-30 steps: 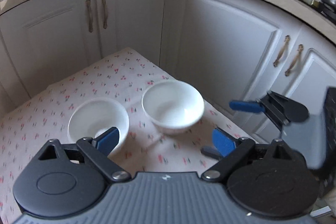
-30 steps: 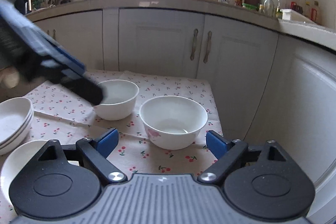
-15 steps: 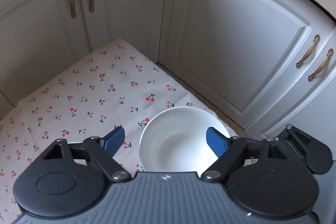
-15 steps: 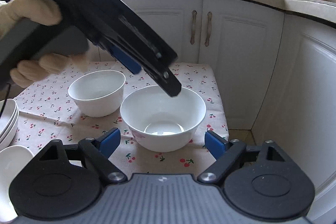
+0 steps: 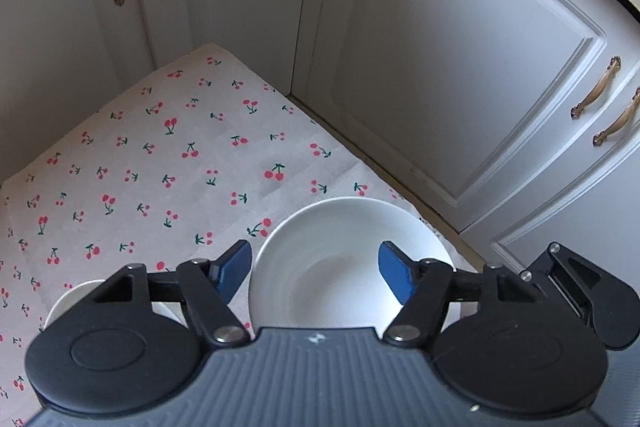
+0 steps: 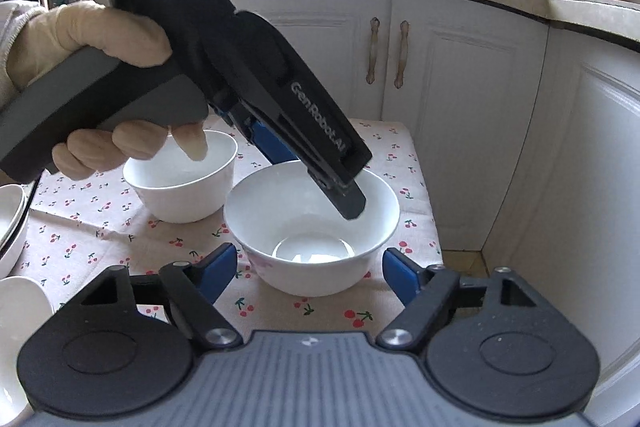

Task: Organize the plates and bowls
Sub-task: 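Grasp a white bowl rim with the left tool while the right tool holds its bowl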

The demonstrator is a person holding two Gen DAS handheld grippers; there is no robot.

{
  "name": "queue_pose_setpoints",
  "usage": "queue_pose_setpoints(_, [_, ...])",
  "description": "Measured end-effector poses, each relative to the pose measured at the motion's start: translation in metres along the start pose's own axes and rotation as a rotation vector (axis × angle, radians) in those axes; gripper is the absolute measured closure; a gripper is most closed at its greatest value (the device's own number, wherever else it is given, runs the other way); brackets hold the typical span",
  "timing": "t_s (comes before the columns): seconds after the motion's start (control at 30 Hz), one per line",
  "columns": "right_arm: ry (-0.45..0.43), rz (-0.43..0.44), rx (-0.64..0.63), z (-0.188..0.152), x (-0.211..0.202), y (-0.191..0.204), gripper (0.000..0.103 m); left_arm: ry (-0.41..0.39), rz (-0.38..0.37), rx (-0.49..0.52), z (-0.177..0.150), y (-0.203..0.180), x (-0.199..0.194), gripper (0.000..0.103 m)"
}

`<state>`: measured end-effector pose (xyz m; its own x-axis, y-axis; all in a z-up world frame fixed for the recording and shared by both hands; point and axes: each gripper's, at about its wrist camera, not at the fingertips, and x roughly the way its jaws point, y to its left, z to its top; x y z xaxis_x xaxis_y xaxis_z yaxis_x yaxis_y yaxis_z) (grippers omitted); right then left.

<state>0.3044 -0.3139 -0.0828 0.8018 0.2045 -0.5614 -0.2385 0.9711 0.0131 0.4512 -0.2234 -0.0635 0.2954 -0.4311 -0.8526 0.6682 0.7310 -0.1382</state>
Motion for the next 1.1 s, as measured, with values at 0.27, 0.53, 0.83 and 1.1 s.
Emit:
queue_pose_setpoints(0.27, [-0.013, -0.007, -0.001, 0.000, 0.003, 0.000, 0.022, 0.014, -0.020, -0.011, -0.003, 0.002, 0.006, 0.037])
queue_pose_setpoints(0.53, [-0.015, -0.013, -0.003, -0.001, 0.004, 0.000, 0.022, 0.011, -0.020, -0.007, -0.004, 0.002, 0.006, 0.037])
queue_pose_setpoints(0.83, [-0.015, -0.019, -0.005, -0.002, 0.008, 0.001, 0.021, 0.015, -0.018, 0.008, -0.003, 0.001, 0.007, 0.037])
queue_pose_setpoints(1.1, [0.001, -0.026, -0.009, -0.003, 0.012, 0.003, 0.021, 0.013, -0.024, 0.017, -0.003, 0.001, 0.006, 0.037])
